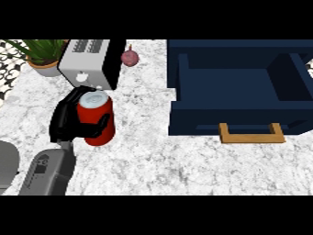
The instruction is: Pick up the can, place it into the drawer and close the drawer
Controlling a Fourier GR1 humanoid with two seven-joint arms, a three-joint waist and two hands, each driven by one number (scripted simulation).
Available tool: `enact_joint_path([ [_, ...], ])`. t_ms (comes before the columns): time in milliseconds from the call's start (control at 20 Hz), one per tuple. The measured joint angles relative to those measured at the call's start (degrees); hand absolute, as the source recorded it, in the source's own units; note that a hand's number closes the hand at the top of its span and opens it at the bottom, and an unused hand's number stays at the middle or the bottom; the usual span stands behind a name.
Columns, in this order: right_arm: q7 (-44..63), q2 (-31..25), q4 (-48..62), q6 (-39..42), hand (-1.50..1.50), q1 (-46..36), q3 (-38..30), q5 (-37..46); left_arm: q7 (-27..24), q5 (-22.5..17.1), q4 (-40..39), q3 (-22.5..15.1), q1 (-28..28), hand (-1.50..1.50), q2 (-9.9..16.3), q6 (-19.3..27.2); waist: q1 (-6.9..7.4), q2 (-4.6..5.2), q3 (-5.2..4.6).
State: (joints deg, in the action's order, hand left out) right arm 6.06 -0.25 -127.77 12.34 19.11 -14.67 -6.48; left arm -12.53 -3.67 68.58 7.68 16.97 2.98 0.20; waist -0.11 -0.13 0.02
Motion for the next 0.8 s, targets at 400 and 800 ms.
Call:
enact_joint_path([
  [400, -0.6, -0.8, 1.8, 0.6, -1.5, -1.5, -2.0, -1.0, 12.2, 3.0, 11.7, -6.8, 4.8, 1.5, -2.0, 6.4, -0.04, 0.0, 0.0],
  [800, -0.7, -0.5, 1.8, 0.8, -1.5, -1.8, -2.3, -0.8, 21.5, 3.9, 10.4, -13.9, 17.4, 1.5, -2.8, 14.5, -0.51, 0.09, -0.01],
])
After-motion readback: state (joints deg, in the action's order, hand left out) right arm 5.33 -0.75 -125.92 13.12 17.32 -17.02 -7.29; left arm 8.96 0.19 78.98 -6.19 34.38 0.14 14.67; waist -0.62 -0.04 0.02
